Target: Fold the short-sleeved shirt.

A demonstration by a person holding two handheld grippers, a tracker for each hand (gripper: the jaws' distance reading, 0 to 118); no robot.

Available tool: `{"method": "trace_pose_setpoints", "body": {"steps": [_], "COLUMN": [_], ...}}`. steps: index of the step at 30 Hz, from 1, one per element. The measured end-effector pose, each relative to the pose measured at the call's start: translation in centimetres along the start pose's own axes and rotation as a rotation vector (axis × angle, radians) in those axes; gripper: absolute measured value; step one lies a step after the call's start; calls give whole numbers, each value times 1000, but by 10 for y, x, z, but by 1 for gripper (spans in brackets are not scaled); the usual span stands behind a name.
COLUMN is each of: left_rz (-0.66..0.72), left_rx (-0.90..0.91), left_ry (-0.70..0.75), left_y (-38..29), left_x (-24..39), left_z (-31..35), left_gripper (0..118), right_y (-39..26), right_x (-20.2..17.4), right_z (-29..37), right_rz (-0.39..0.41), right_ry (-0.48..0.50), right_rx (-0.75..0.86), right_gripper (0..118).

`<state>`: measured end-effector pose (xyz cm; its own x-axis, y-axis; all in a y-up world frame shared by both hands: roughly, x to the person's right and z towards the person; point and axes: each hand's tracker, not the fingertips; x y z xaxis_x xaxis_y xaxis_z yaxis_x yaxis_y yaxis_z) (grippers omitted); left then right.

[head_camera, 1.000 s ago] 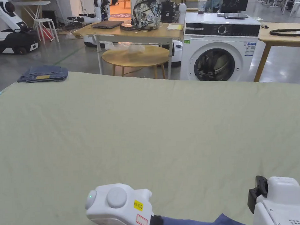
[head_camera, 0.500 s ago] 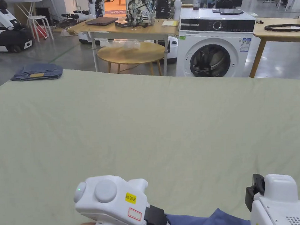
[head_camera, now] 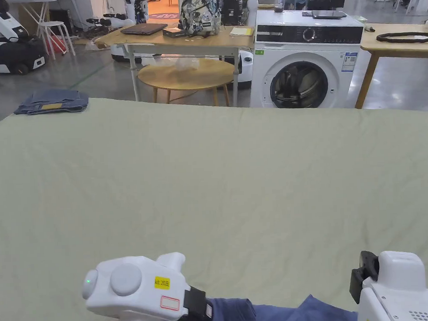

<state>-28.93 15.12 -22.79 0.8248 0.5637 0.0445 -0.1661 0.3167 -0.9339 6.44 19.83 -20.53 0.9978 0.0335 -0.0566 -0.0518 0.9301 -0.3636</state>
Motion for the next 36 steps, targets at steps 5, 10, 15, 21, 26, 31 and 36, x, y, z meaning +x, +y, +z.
{"method": "trace_pose_setpoints", "body": {"steps": [5, 10, 15, 21, 26, 31, 36], "left_rz": [99, 143, 74, -40, -75, -5, 24], "left_rx": [-53, -93, -81, -71, -8, 151, 203], "left_ry": [-216, -229, -206, -153, -127, -129, -16], "left_y": [-10, -27, -33, -35, -33, -22, -17], "left_x": [-3, 0, 7, 21, 21, -6, -52], "left_z": [-50, -77, -73, -66, -26, 39, 86], "left_gripper": [4, 0, 0, 0, 0, 8, 57], "right_y": [-3, -6, -6, -7, -2, 4, 6], "right_x": [0, 2, 3, 3, 1, -2, -5], "right_z": [-1, -2, -2, -1, 0, 0, -1], "right_rz": [-1, -4, -6, -16, -14, -9, 2], "right_ry": [0, 0, -1, 0, 1, 9, 16], "right_rx": [-10, -18, -17, -12, 13, 23, 20], "right_gripper": [0, 0, 0, 0, 0, 0, 0]}}
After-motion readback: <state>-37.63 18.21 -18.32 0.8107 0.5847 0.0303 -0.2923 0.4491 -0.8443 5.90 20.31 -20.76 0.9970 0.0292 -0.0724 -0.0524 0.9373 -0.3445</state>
